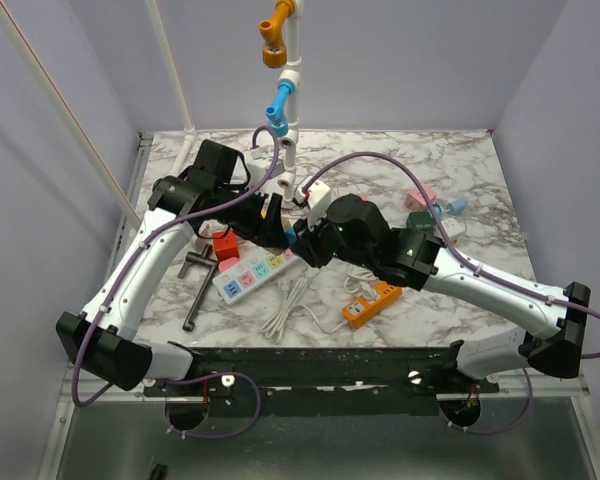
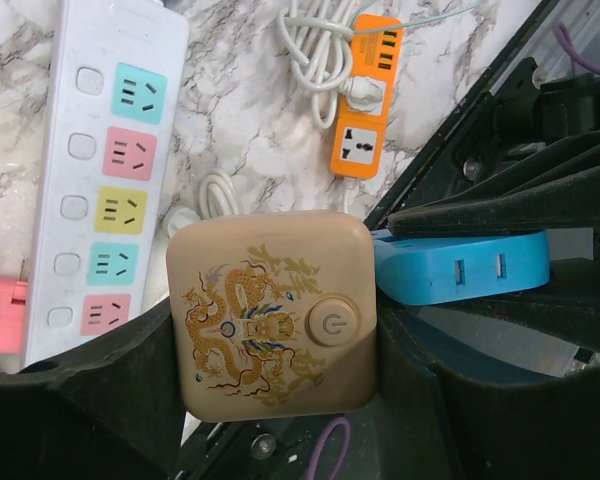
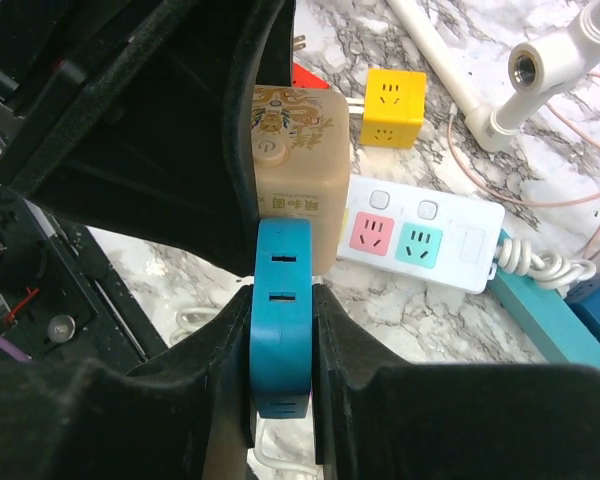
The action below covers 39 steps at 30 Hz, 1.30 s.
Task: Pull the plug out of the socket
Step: Remove the plug from the socket, then place the plug at the center of the board.
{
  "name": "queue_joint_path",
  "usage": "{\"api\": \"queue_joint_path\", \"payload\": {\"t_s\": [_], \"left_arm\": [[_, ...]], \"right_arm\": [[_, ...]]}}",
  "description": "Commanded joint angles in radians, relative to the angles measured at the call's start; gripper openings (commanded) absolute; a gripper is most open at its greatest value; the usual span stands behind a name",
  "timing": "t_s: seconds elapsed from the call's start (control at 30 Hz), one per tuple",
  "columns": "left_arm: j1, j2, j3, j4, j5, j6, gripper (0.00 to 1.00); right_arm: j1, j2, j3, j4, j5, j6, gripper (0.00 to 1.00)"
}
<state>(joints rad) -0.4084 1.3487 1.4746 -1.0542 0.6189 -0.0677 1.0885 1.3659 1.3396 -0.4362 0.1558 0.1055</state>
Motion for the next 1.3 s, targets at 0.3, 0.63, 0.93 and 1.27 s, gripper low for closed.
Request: {"api": "queue_joint_path", "payload": {"t_s": [0.3, 0.63, 0.93, 1.27], "left_arm": [[0.040, -0.050, -0.107, 0.085, -0.288, 0.086, 0.00], [0.084, -0.065, -0.181, 0.158, -0.452, 0.200, 0.00], [0.178, -0.049, -0.321, 0.298, -0.504, 0.285, 0.00], [0.259, 0.077, -0.348, 0.388, -0.502, 0.282, 0.14]], "right_arm": [[0.012, -0.226, -0.087, -0.160, 0.054, 0.118, 0.01], [-0.011, -0.144, -0.140, -0.226, 0.315, 0.175, 0.01], [-0.488, -0.109, -0.242, -0.104, 0.180, 0.271, 0.01], [-0.642, -0.042, -0.387, 0.009, 0.220, 0.355, 0.01]]}}
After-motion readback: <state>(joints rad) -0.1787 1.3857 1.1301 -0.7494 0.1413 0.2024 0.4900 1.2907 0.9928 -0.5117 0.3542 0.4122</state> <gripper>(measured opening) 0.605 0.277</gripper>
